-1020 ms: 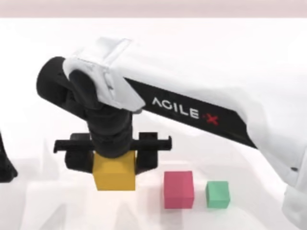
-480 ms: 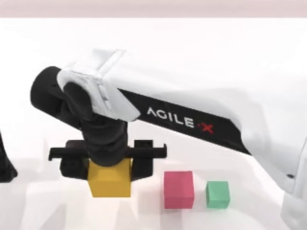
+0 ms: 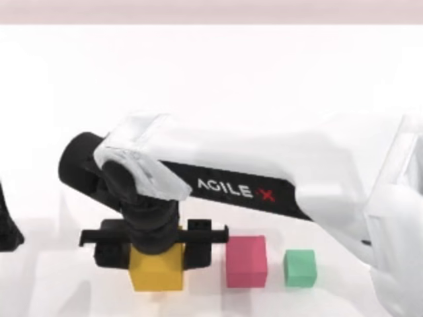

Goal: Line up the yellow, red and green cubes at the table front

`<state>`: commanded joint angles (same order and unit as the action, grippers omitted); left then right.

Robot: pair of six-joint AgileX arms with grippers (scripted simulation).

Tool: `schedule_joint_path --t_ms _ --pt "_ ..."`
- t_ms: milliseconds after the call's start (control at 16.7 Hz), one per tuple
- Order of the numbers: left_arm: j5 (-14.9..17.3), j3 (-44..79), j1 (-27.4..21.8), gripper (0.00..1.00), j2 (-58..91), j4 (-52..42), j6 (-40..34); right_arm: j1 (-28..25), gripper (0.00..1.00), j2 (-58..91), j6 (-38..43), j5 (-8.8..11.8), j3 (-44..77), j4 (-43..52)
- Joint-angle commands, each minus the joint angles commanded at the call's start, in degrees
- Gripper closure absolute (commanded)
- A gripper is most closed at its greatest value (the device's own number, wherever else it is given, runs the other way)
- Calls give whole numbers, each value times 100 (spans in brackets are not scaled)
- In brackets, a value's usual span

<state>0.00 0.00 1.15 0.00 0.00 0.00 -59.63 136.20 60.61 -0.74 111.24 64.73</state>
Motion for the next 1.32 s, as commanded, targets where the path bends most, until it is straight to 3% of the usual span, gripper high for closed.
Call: schedule_joint_path --t_ms 120,900,1320 --pt "0 0 0 0 0 0 0 0 100 0 0 0 0 0" --pt "0 0 0 0 0 0 0 0 2 0 0 0 0 0" --pt "0 0 0 0 0 0 0 0 0 0 0 0 0 0"
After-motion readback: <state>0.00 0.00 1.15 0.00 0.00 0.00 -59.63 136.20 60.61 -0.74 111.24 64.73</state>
